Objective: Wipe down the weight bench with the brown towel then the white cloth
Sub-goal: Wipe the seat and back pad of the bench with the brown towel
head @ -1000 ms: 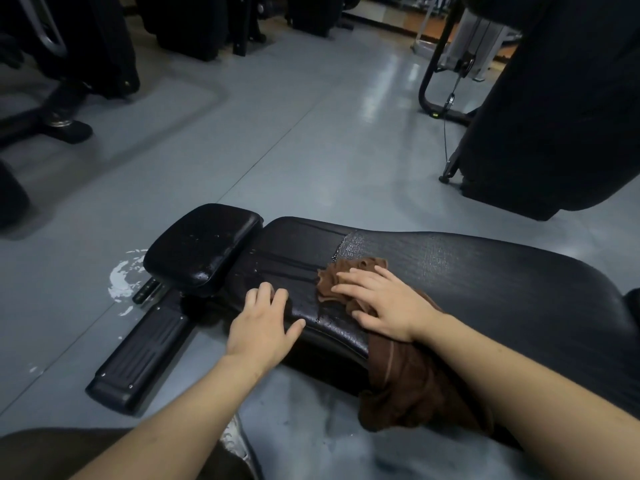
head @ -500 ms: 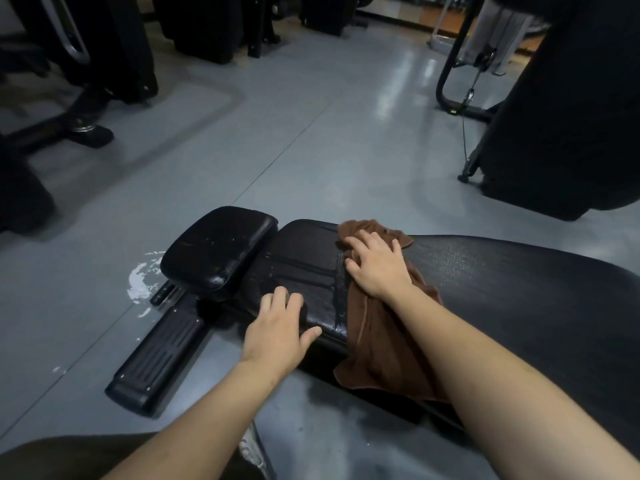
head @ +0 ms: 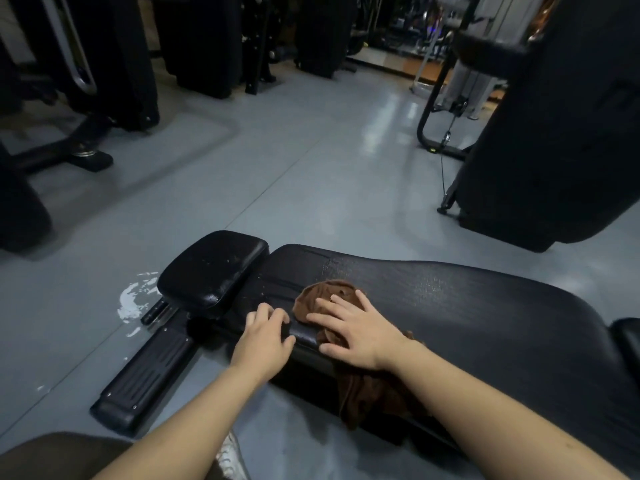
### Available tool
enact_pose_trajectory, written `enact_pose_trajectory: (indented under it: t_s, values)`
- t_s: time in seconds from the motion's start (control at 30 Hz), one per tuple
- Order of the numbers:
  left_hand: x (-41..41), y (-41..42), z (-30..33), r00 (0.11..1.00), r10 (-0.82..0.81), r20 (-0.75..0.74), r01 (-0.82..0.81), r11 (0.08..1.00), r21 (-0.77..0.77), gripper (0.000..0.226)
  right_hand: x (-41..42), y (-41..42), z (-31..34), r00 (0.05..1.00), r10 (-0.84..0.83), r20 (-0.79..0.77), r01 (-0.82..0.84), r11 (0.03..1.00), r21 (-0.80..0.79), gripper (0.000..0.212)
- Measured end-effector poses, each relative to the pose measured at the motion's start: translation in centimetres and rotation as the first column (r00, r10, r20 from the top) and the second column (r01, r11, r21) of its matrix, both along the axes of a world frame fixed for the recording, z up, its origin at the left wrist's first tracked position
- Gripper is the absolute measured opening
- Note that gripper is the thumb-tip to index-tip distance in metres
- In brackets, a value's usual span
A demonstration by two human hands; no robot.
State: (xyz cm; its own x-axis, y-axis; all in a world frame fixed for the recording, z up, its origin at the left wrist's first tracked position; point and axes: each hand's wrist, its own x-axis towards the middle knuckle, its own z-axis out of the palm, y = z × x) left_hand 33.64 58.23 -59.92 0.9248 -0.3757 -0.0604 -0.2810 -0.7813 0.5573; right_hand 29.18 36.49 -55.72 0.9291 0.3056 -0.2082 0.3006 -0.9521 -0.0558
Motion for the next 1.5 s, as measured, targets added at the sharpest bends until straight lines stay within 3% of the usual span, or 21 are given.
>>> enact_pose_trajectory:
  t_s: [0.07,0.17,0.27,0.4,0.53,0.6,0.67,0.77,1.0,1.5]
  values:
    - [0.0,-0.4,0.7,0.998,0.067,0.020,-0.067,0.998,-0.014,0.027,-0.2,-1.1,1.8,0.997,-0.029,0.067,0.025,0.998,0.060,0.066]
    - [-0.6,-1.4,1.6,0.970,0.118,0.211,-0.101,0.991,-0.088,0.030,-2.1,-4.8,4.1,0.957,-0.191,0.218,0.164,0.977,0.138,0.065]
    - [-1.4,-3.1,2.6,0.936,0.059,0.346,0.004,0.984,-0.179,0.031,-6.2,-10.2,4.3,0.897,-0.379,0.228,0.378,0.925,0.050,0.069]
    - [-2.3,-6.5,3.8,0.939,-0.044,0.342,0.129,0.965,-0.230,0.041,-11.2,-14.8,3.0,0.849,-0.508,0.148,0.523,0.847,-0.095,0.083]
    - [-2.4,-10.6,4.9,0.983,-0.127,0.133,0.148,0.975,-0.164,0.060,-11.4,-15.2,2.7,0.845,-0.522,0.114,0.534,0.831,-0.155,0.094]
    - [-2.2,-12.3,4.7,0.992,-0.116,-0.054,0.109,0.986,-0.123,0.075,-11.4,-15.1,2.4,0.851,-0.512,0.116,0.525,0.835,-0.166,0.099]
    - [-2.0,-13.5,3.7,0.986,-0.071,-0.148,0.064,0.997,-0.049,0.086,-11.5,-15.3,2.1,0.850,-0.514,0.119,0.527,0.834,-0.163,0.098]
    - [-2.3,-14.2,2.1,0.998,-0.053,-0.018,0.055,0.992,0.110,0.084,-11.3,-15.6,2.2,0.857,-0.505,0.109,0.516,0.833,-0.199,0.091]
    - [-0.1,-12.8,0.0,0.966,-0.208,0.154,0.178,0.966,0.187,0.086,-11.0,-15.7,1.7,0.860,-0.503,0.087,0.509,0.835,-0.210,0.089]
    - [4.6,-12.1,-1.4,0.908,-0.329,0.261,0.270,0.933,0.237,0.069,-8.9,-13.6,1.9,0.845,-0.533,0.048,0.530,0.820,-0.216,0.096]
